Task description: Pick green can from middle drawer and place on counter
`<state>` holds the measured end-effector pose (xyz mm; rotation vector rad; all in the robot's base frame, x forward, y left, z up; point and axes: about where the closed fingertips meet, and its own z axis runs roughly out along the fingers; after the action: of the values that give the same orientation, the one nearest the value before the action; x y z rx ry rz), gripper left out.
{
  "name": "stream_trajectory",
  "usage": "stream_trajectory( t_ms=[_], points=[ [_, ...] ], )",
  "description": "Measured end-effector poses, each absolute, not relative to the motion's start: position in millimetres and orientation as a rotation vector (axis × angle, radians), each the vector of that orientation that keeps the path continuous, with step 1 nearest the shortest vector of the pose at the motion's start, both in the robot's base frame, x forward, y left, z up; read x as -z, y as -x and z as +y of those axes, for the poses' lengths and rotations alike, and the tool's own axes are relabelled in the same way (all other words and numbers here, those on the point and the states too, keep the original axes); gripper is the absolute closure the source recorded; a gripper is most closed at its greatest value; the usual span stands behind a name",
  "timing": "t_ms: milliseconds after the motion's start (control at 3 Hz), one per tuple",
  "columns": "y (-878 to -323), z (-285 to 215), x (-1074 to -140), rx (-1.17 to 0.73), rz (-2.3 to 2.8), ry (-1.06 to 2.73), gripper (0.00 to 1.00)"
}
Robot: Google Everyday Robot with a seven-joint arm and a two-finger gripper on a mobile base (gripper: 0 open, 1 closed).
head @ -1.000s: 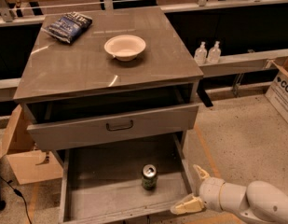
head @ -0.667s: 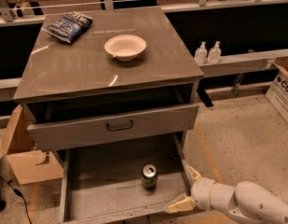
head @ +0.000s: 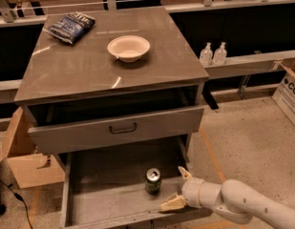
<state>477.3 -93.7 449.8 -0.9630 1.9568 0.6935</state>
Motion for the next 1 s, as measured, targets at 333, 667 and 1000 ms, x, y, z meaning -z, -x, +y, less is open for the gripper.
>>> stream_trajectory(
  t_ms=[333,667,1000],
  points=[
    [-490.1,-81.6,-432.6,-0.706,1.942,0.971,0.0],
    [-498.9,-71.5,-421.5,-0.734,1.923,0.957,0.0],
    [-507.1,-61.2,-417.8,-0.775,1.927,0.949,0.0]
  ],
)
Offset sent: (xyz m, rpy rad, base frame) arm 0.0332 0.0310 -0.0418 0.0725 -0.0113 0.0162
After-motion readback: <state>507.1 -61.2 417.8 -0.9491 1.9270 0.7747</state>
